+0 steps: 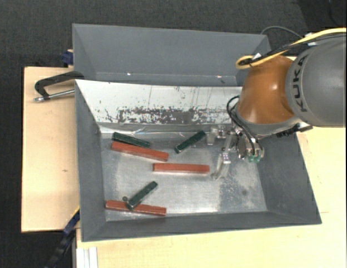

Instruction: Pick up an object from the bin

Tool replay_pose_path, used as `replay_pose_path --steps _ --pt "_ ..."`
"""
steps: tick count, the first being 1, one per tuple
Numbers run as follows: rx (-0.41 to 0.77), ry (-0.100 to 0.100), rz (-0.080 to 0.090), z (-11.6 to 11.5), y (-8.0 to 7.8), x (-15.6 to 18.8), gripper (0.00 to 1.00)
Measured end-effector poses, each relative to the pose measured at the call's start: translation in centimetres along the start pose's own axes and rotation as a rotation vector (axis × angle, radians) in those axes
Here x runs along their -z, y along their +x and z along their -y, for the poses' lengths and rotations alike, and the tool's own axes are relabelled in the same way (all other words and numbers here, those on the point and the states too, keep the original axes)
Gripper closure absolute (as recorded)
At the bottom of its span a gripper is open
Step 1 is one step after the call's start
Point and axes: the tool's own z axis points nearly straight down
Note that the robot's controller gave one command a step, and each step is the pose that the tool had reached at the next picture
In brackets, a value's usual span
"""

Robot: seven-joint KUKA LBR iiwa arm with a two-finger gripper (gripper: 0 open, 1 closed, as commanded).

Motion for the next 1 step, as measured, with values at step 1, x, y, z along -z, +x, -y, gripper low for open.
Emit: replay_pose_path --steps 1 --pt "0.149 0.000 0.002 -2.58 -0.94 -1.92 0.00"
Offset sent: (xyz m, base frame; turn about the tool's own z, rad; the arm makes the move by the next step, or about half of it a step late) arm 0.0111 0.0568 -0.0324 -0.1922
